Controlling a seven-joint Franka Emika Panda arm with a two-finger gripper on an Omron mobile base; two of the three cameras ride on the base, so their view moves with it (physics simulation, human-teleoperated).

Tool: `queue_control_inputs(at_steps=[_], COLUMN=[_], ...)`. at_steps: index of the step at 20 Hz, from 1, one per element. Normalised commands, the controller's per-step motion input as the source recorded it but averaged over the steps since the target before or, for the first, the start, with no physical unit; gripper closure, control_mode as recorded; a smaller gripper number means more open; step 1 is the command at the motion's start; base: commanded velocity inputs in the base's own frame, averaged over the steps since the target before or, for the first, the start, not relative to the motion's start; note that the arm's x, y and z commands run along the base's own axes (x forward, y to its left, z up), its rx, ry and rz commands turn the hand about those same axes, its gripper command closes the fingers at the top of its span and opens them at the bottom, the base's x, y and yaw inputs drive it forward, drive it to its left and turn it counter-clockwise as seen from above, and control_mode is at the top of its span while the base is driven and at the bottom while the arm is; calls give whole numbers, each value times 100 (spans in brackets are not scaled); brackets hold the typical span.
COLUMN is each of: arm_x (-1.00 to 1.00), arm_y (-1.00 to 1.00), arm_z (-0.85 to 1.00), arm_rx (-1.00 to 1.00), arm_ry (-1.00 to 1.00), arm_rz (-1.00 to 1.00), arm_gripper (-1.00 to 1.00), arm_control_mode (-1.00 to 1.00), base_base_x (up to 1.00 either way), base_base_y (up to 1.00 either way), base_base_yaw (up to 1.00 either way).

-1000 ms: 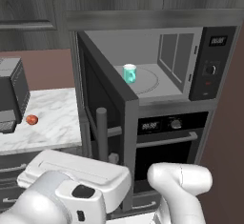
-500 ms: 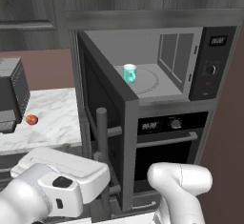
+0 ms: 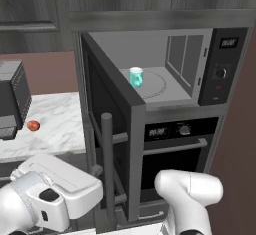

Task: Pick the mug from the counter and place it inside the microwave. Then close the microwave.

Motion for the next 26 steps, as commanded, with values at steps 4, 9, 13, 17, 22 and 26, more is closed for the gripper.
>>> queue_control_inputs(at_steps=[4, 9, 13, 17, 22, 26], arm_x=[2, 0, 0, 0, 0, 0], arm_y=[3, 3, 3, -1, -12, -14], arm_z=[0, 0, 0, 0, 0, 0], arm_rx=[0, 0, 0, 0, 0, 0], arm_ry=[0, 0, 0, 0, 0, 5], arm_rz=[-21, -21, -17, 1, 10, 11], arm_gripper=[-100, -100, -100, -100, -100, -100], arm_control_mode=[-100, -100, -100, -100, -100, -100], base_base_x=[0, 0, 0, 0, 0, 0], base_base_y=[0, 0, 0, 0, 0, 0], base_base_yaw=[0, 0, 0, 0, 0, 0])
